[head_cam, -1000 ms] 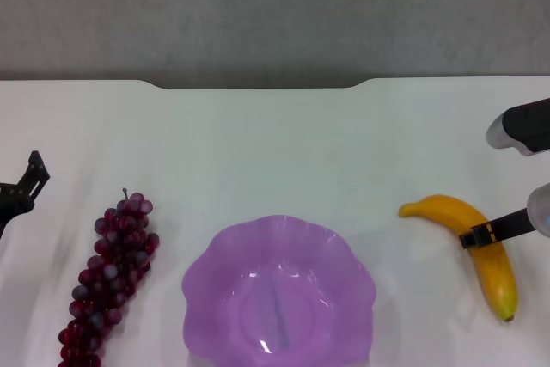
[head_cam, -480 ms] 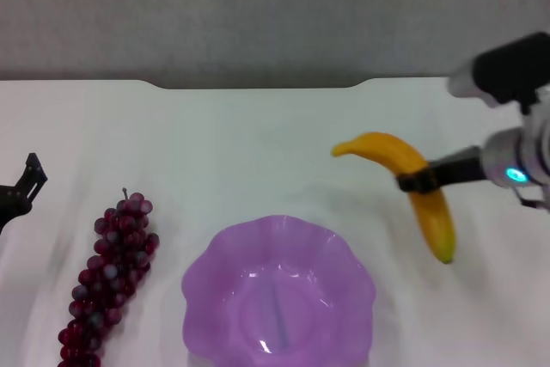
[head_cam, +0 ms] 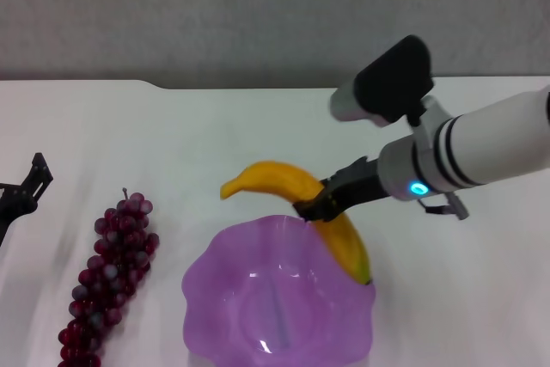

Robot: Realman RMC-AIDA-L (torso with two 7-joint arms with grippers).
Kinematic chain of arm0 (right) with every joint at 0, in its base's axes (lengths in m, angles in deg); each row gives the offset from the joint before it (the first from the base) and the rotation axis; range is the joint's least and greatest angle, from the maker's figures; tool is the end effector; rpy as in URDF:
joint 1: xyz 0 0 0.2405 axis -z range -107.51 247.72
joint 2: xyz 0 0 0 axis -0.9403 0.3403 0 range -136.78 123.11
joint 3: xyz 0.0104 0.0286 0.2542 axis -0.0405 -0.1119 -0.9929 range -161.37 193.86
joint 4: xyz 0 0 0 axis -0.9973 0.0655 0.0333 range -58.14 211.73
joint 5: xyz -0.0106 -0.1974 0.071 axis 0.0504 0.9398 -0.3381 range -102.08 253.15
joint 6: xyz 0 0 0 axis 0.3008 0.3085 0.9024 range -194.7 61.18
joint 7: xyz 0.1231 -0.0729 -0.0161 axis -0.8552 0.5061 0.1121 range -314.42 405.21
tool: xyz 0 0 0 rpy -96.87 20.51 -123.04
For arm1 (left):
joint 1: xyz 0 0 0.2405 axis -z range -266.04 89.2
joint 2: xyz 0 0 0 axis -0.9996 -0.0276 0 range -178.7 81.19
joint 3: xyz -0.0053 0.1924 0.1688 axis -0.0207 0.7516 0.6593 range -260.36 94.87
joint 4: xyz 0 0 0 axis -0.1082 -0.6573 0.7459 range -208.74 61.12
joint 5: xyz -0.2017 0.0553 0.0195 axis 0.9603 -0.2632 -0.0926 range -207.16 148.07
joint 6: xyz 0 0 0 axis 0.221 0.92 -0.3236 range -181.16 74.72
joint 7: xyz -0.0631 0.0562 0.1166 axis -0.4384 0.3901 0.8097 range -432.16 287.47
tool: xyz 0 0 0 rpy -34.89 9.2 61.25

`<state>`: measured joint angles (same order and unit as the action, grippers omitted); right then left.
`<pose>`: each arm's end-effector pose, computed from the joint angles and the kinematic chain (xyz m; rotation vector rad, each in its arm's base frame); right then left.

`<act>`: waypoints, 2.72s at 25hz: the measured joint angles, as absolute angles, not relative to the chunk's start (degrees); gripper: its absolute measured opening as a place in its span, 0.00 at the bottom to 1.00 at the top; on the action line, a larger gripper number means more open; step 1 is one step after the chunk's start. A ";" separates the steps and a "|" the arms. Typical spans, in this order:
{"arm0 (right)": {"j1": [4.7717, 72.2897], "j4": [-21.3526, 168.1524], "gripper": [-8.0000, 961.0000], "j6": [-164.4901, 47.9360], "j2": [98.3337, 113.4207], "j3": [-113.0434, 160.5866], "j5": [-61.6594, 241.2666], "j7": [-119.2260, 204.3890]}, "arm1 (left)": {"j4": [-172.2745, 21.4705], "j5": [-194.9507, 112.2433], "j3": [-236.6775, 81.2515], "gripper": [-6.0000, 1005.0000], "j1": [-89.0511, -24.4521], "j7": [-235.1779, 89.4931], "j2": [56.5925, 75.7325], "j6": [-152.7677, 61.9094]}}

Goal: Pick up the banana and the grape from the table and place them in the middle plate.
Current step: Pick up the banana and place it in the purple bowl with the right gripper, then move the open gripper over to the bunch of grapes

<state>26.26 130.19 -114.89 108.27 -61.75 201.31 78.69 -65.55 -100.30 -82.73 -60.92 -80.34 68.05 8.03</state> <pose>0.1514 0.4028 -0.0832 -2.6014 0.7438 -0.1097 -0.3716 0.3278 -0.0013 -1.4607 -0.7425 -0.5486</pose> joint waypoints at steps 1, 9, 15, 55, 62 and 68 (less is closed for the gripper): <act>26.08 130.22 0.53 -114.86 108.27 -60.97 200.64 78.70 | -65.55 -100.30 -82.73 0.91 -60.91 -80.34 68.05 8.03; 24.64 130.35 0.53 -114.55 108.42 -54.93 197.83 78.61 | -65.55 -100.34 -82.80 0.91 -60.91 -80.28 68.05 7.97; 24.82 130.02 0.54 -113.62 108.43 -51.75 194.50 80.98 | -65.55 -100.30 -82.83 0.91 -60.83 -80.36 68.05 7.94; 40.93 136.75 0.95 -87.27 108.02 -58.07 202.74 87.20 | -65.64 -100.70 -82.48 0.91 -61.22 -81.18 67.98 7.95; 50.93 135.51 0.92 -64.62 108.10 -53.14 202.67 90.65 | -65.56 -100.99 -82.32 0.91 -61.24 -81.52 68.02 7.95; 50.92 119.42 0.81 -30.61 108.28 -37.37 202.51 84.62 | -65.21 -101.89 -82.12 0.91 -60.89 -81.64 68.12 7.95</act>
<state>50.92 119.42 -30.61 108.28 -37.37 202.51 84.62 -65.21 -101.89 -82.12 -60.89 -81.64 68.12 7.95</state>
